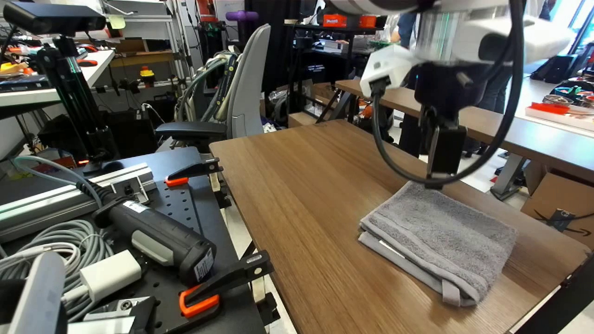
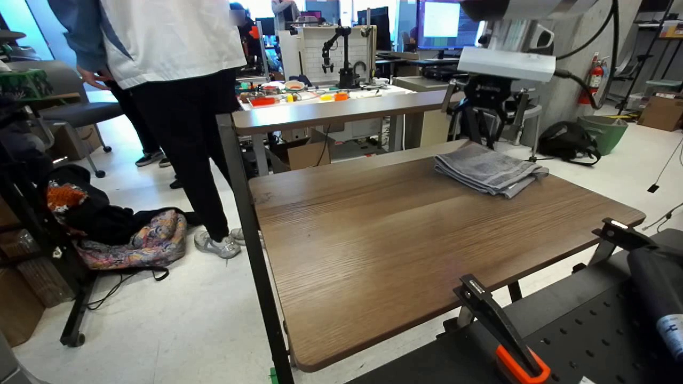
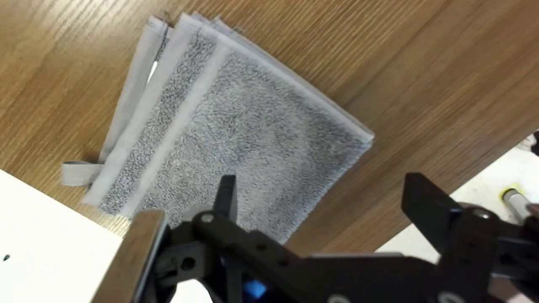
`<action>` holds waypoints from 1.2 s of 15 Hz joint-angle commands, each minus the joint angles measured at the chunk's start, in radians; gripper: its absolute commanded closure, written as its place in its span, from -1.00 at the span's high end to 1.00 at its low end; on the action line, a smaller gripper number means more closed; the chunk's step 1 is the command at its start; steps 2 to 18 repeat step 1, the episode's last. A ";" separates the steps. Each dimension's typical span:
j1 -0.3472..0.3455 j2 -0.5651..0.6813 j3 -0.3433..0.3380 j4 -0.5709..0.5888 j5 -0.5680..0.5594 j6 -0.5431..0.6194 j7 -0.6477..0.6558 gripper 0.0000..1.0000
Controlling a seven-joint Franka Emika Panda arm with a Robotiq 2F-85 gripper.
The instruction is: Push the towel backwards.
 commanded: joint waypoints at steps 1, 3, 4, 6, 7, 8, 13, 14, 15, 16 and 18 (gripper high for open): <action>-0.007 -0.035 0.015 -0.014 -0.008 -0.028 0.000 1.00; -0.007 -0.035 0.015 -0.014 -0.008 -0.028 0.000 1.00; -0.007 -0.035 0.015 -0.014 -0.008 -0.028 0.000 1.00; -0.007 -0.035 0.015 -0.014 -0.008 -0.028 0.000 1.00; -0.007 -0.035 0.015 -0.014 -0.008 -0.028 0.000 1.00; -0.007 -0.035 0.015 -0.014 -0.008 -0.028 0.000 1.00; -0.007 -0.035 0.015 -0.014 -0.008 -0.028 0.000 1.00; -0.007 -0.035 0.015 -0.014 -0.008 -0.028 0.000 1.00; -0.007 -0.035 0.015 -0.014 -0.008 -0.028 0.000 1.00; -0.007 -0.035 0.015 -0.014 -0.008 -0.028 0.000 1.00; -0.007 -0.035 0.015 -0.014 -0.008 -0.028 0.000 1.00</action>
